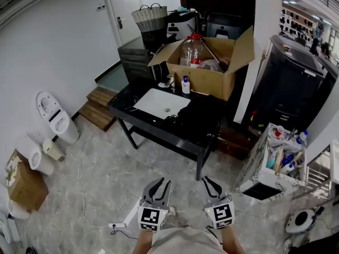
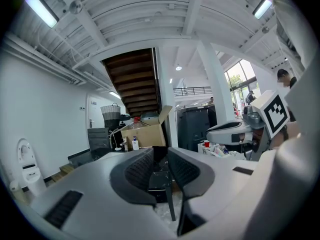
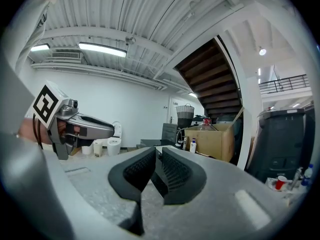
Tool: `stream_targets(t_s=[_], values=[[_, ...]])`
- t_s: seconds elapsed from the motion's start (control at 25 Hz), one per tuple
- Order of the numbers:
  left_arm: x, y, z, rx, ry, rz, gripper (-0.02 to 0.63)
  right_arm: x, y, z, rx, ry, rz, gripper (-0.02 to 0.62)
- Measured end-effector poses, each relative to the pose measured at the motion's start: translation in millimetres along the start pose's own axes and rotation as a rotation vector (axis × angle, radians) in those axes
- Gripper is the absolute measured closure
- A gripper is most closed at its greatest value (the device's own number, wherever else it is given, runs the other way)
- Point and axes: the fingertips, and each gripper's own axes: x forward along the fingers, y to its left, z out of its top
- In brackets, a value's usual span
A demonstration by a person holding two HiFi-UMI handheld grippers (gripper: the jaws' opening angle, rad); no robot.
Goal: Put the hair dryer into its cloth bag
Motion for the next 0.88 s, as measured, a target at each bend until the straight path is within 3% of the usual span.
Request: stream_targets(t_s=[0.24, 0.44, 0.6, 0.88], values=[[23, 26, -1, -0.006, -0.004, -0.021, 0.52, 31, -6, 4, -0.049, -0.011, -0.013, 0.569], [44, 53, 5, -0.014, -0.015, -0.046, 0.52, 60, -10, 9, -0.01, 0.026, -0.048, 0.569], [58, 77, 4, -0.024, -0.016, -0.063, 0.52, 88, -10, 12, -0.087, 0.004, -0.048, 0.569], [84, 127, 6, -0.045, -0.035, -0.093, 0.522, 137, -4, 19, -0.051, 0.038, -0.092, 0.569]])
